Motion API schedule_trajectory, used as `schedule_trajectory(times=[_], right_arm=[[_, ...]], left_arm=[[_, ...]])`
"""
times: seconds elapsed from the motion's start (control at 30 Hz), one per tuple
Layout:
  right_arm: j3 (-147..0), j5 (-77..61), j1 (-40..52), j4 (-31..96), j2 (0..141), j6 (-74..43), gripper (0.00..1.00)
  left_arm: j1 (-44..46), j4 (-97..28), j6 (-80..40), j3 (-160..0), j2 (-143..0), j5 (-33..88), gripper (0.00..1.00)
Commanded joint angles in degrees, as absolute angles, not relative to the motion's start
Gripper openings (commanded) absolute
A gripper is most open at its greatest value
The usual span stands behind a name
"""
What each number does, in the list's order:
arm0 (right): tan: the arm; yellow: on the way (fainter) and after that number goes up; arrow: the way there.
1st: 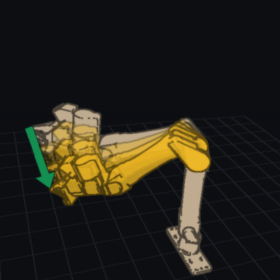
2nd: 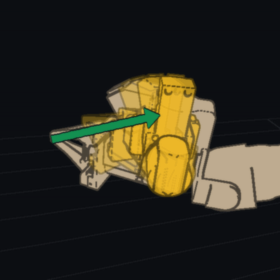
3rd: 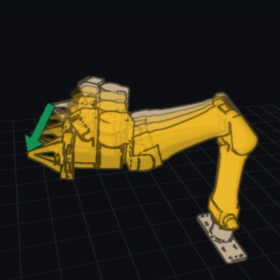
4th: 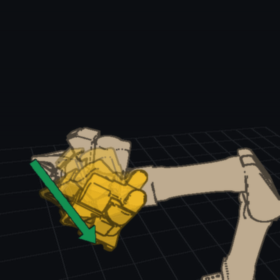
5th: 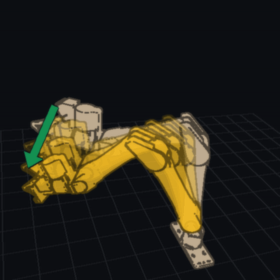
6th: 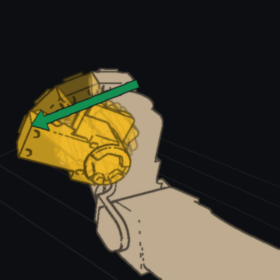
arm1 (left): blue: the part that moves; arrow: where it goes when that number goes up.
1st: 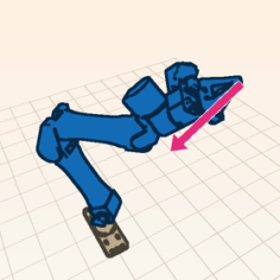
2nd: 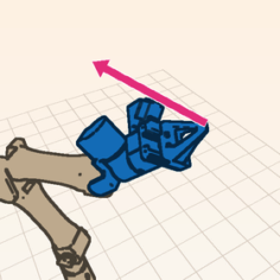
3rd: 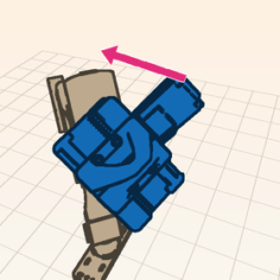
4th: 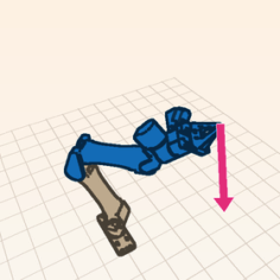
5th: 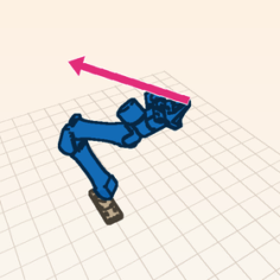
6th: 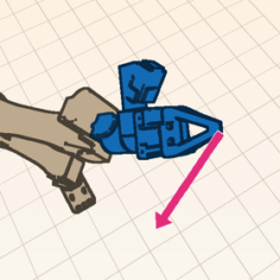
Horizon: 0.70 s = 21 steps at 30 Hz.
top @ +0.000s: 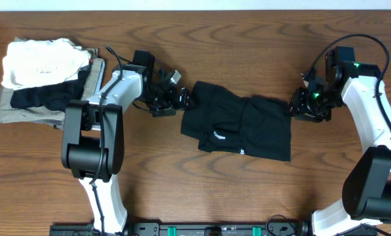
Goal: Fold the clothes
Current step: 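Reach the left gripper right and grasp the shirt's left edge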
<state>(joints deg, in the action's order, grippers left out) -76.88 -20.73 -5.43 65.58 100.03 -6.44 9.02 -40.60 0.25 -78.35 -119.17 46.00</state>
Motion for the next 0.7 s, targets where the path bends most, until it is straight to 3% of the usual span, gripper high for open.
schedule_trajectory(times=[0.0, 0.67], right_arm=[[-77.52, -20.56, -5.61, 65.60, 99.66, -5.48, 0.36], [-77.45, -20.53, -5.61, 66.48, 99.66, -5.04, 0.33]], left_arm=[[10.52, -41.23, 1.23, -78.04, -120.77, 47.59, 0.98], [20.51, -39.00, -2.90, -78.04, -121.27, 46.89, 0.98]])
